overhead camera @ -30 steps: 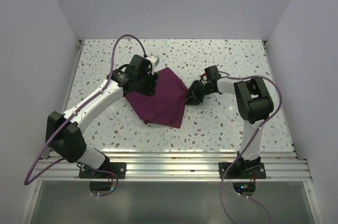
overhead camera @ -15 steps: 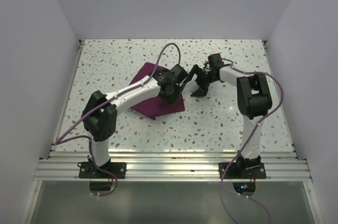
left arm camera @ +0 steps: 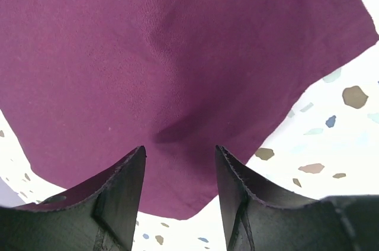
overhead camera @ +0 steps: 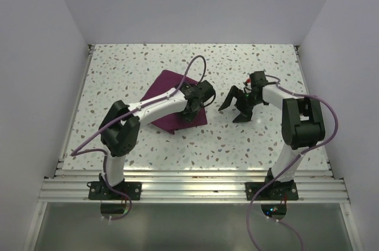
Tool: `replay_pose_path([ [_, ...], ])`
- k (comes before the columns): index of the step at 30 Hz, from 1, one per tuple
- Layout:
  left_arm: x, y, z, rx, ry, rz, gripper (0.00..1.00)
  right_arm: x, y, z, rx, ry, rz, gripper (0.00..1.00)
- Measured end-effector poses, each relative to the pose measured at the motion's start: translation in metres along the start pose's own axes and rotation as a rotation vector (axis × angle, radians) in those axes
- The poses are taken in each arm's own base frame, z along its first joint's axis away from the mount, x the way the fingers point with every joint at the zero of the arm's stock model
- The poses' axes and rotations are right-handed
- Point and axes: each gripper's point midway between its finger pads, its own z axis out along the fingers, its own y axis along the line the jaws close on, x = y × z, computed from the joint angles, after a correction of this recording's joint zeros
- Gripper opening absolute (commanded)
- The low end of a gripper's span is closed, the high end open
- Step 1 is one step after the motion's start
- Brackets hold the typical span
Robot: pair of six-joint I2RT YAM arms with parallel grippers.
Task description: Prepare the surgical pack
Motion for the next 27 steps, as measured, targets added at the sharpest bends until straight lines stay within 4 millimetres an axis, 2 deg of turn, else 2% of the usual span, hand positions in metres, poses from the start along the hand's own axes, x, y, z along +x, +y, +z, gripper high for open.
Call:
replay_pose_path([
  [9,0.008,0.003,0.007,-0.034,0.021,0.002,0.48,-0.001,0.002,-0.001,-0.009,-0.006,-0.027,0.99],
  [14,0.013,0.002,0.012,-0.041,0.035,0.003,0.41,0.003,0.006,0.001,-0.017,0.005,-0.04,0.99],
  [21,0.017,0.004,0.017,-0.057,0.036,-0.004,0.27,0.014,0.015,0.006,-0.031,0.031,-0.078,0.99],
  [27,0.018,0.005,0.019,-0.067,0.032,-0.016,0.26,0.021,0.024,0.01,-0.034,0.046,-0.116,0.99],
])
